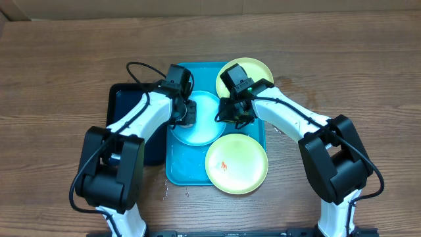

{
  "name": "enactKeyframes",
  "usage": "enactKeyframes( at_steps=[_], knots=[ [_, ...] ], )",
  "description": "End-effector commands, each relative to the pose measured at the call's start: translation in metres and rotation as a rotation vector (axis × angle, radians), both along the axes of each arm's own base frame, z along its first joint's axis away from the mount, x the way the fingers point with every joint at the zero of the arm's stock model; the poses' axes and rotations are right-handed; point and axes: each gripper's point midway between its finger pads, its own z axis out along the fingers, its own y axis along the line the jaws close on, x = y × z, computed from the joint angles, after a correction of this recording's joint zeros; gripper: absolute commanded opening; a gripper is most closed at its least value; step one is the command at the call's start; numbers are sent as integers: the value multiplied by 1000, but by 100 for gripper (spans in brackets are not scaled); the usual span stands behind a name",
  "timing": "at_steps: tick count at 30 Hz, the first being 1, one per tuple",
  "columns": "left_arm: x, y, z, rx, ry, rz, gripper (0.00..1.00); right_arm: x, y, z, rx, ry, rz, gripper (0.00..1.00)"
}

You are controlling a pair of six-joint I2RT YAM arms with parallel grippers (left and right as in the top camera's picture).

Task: Clean dirty plates on tray and stack at the side
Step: 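Scrub the white plate surface with the sponge in left gripper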

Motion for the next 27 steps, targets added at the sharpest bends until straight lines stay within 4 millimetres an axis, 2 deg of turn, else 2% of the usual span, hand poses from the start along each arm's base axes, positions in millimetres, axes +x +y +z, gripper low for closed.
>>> enactKeyframes(
  at_steps=[1, 5, 9, 13, 15, 17, 21, 24, 27],
  knots=[
    [-30, -14, -36, -68, 153, -72, 4, -1, 2, -1, 12, 6, 3, 4],
    [-37, -51, -17, -283, 163, -186, 4, 0, 3, -1, 15, 2, 2, 4],
    [-25, -70, 19, -388, 104, -231, 4, 0, 4, -1, 20, 7, -21, 4],
    [-6, -75, 67, -408, -2, -246, 4, 0, 3, -1, 19, 7, -20, 4],
    [3, -70, 83, -374, -49, -220, 4, 0, 4, -1, 19, 7, -20, 4],
    [11, -56, 91, -296, -91, -157, 4, 0, 3, -1, 19, 7, -20, 4],
    [11, -28, 83, -141, -86, -75, 4, -1, 3, -1, 17, 11, -20, 4],
    [2, -5, 61, -16, -28, -20, 4, -1, 3, -1, 17, 10, -20, 4],
    [-4, 1, 40, 19, 20, -16, 4, -1, 3, -1, 16, 10, -20, 4]
  ],
)
